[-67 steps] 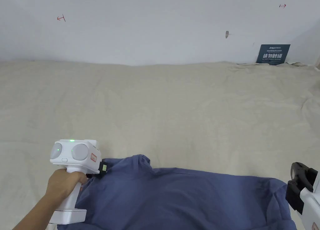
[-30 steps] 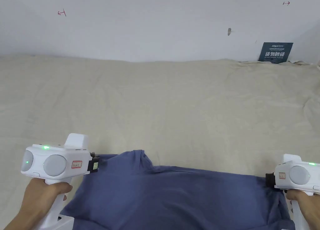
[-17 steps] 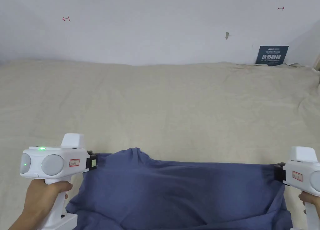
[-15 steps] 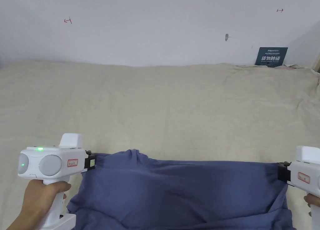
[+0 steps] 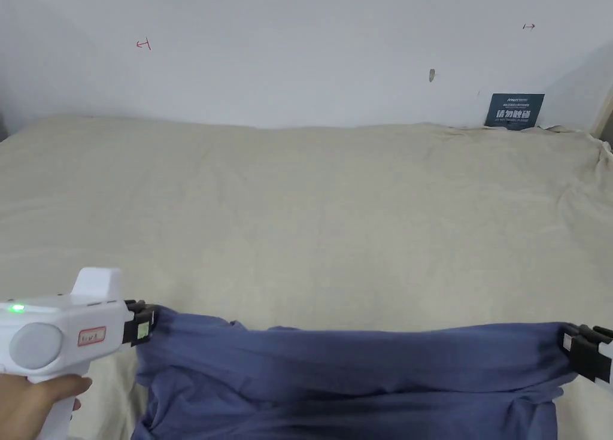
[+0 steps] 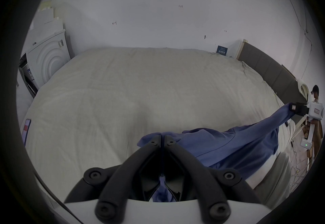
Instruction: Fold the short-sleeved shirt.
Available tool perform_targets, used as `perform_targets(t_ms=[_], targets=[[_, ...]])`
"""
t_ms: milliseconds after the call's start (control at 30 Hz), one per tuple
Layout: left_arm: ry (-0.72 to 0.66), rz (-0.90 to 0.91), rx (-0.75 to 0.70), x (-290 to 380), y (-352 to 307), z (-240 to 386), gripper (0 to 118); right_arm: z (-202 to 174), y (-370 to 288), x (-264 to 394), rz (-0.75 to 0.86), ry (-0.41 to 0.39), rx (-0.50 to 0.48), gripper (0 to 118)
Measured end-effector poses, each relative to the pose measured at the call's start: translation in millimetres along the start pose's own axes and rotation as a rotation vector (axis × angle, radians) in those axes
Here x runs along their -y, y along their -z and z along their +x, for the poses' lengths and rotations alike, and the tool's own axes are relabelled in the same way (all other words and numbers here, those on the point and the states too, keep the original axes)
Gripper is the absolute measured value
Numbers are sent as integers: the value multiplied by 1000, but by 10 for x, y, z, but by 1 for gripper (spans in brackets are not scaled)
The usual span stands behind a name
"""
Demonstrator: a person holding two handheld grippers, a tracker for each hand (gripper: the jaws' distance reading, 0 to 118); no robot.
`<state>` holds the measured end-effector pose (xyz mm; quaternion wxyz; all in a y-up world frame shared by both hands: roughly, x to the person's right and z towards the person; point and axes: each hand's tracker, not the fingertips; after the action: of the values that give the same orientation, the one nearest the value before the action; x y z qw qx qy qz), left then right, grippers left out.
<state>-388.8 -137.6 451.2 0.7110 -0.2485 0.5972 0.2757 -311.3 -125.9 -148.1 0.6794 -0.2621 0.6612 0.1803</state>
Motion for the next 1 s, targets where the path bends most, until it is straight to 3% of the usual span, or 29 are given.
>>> perform_targets(t_ms=[500,700,1000], targets=[[-37,-238,-51,1161,129,-50,0,-56,173,1069,-254,42,60,2],[-16,-270,-64,1268,192,9,0,-47,421,1306,-335,42,112,2],[-42,-273,-74,1256,189,27,2,-12,414,1273,-330,36,129,5]])
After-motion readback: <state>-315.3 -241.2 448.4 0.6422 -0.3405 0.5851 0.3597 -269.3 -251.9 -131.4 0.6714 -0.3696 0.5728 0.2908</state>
